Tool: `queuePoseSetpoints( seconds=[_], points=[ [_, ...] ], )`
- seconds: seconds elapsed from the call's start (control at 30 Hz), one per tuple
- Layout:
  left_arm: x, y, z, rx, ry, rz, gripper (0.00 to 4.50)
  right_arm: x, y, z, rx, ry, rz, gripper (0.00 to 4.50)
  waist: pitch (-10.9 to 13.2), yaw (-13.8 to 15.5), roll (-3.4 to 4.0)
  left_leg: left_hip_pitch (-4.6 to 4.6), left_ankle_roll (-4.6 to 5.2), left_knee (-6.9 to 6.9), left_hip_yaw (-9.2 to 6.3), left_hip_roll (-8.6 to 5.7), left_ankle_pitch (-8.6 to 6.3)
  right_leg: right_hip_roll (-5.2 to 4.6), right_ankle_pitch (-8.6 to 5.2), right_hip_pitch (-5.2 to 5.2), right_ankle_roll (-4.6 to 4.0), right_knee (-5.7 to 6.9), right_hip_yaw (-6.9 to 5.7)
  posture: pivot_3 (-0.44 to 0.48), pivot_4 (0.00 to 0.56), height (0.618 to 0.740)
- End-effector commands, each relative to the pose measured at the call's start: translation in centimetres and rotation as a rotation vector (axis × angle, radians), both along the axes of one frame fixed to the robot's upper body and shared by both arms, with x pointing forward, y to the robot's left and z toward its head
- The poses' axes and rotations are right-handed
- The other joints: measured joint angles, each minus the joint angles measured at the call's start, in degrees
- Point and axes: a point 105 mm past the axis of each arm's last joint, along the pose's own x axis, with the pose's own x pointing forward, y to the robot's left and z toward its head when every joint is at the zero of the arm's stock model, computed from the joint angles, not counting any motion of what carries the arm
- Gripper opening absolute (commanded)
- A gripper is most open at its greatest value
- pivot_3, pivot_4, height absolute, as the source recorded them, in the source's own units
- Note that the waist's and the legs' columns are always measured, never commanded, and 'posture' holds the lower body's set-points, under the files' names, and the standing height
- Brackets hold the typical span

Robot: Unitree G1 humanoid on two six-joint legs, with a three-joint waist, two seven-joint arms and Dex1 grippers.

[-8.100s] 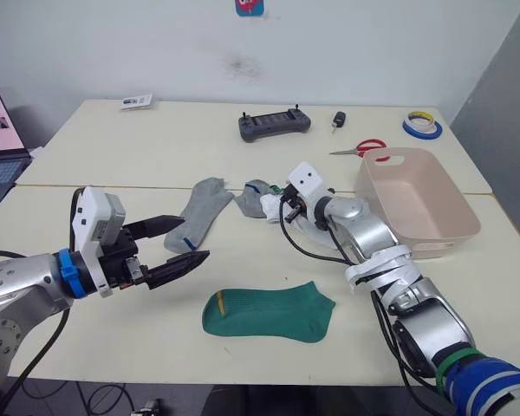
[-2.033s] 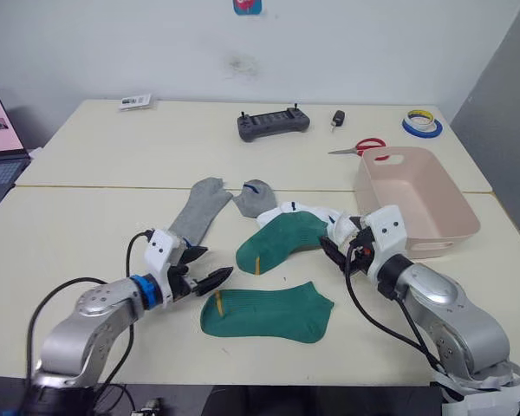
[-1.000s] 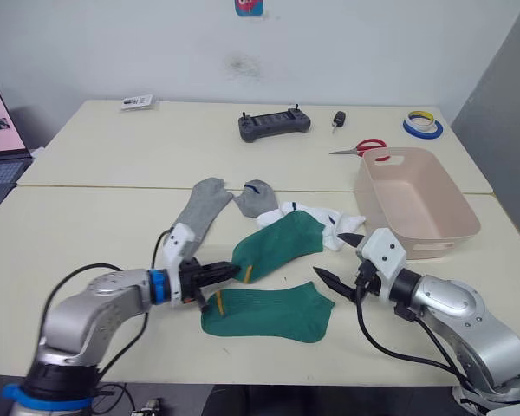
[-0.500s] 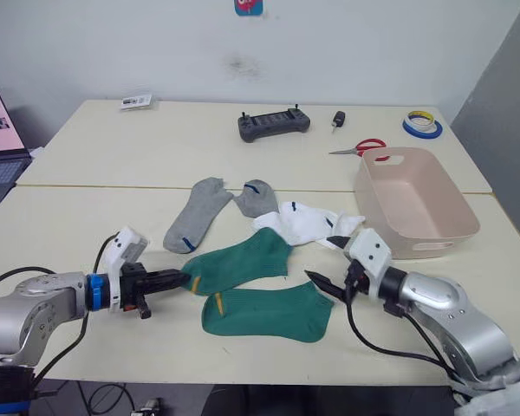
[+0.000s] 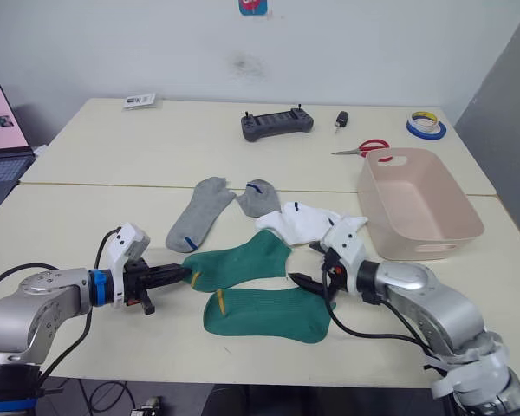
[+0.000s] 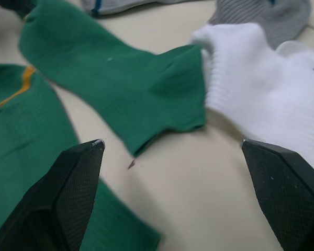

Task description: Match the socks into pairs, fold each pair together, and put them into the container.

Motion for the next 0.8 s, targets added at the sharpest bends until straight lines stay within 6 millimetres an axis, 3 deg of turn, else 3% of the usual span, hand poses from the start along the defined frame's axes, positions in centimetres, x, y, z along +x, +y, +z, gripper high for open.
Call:
queuePoseSetpoints(
  seconds=[0.03, 0.17, 0.33, 0.4, 0.5, 0.67, 0.8],
  points=[
    [-0.3, 0.2, 0.6, 0.033, -0.054, -0.003, 0.01, -0.7, -1.4, 1.5, -0.015, -0.069, 0.05, 4.5, 0.0, -0.02, 0.0, 0.0, 0.0, 0.0, 0.02, -0.02, 0.0, -0.02, 0.0, 0.01, 0.0, -0.02, 0.01, 0.0, 0.15, 0.737],
    [-0.1, 0.7, 0.2, 0.011, -0.06, 0.041, 0.01, -1.5, -1.1, 1.3, -0.021, -0.072, 0.09, 4.5, 0.0, -0.19, -0.01, 0.07, 0.01, 0.0, -0.01, 0.05, 0.0, 0.04, 0.0, 0.02, 0.0, 0.08, -0.01, 0.0, 0.15, 0.737],
    [-0.5, 2.2, 0.5, 0.069, -0.121, 0.086, 1.34, -2.5, -0.7, 1.3, -0.011, -0.077, 0.118, 4.5, 0.0, -0.22, -0.01, 0.05, 0.01, 0.0, -0.01, 0.06, 0.01, 0.08, 0.0, 0.0, 0.0, 0.08, 0.01, 0.0, 0.15, 0.737],
    [-1.3, 2.9, 1.1, 0.074, -0.131, 0.105, 1.96, -2.9, -1.0, 1.4, -0.012, -0.077, 0.124, 4.5, -0.02, -0.19, -0.04, 0.04, 0.01, 0.0, -0.01, 0.06, 0.01, 0.04, 0.0, 0.01, 0.0, 0.05, 0.01, 0.0, 0.15, 0.737],
    [-3.8, 2.4, 2.0, 0.035, -0.092, 0.053, 2.89, -3.5, -1.7, 1.6, -0.017, -0.073, 0.126, 4.5, -0.01, -0.12, -0.06, 0.02, 0.01, 0.0, 0.0, 0.06, 0.01, 0.01, 0.0, 0.01, 0.0, 0.01, 0.01, 0.0, 0.15, 0.737],
    [-7.8, -0.8, 1.7, -0.058, 0.045, -0.038, 2.89, -4.3, -3.4, 0.8, -0.065, -0.052, 0.104, 4.5, -0.05, 0.03, -0.11, 0.06, 0.01, 0.01, 0.0, 0.01, 0.0, -0.05, -0.01, 0.11, 0.01, -0.06, -0.01, 0.0, 0.15, 0.737],
    [-7.3, -2.9, -0.5, -0.086, 0.051, 0.016, 2.89, -4.3, -3.6, -0.4, -0.091, -0.056, 0.09, 4.5, -0.08, 0.05, -0.08, 0.1, 0.01, 0.01, -0.01, 0.01, 0.01, -0.03, 0.0, 0.15, 0.01, -0.07, -0.02, 0.0, 0.15, 0.737]
  ],
)
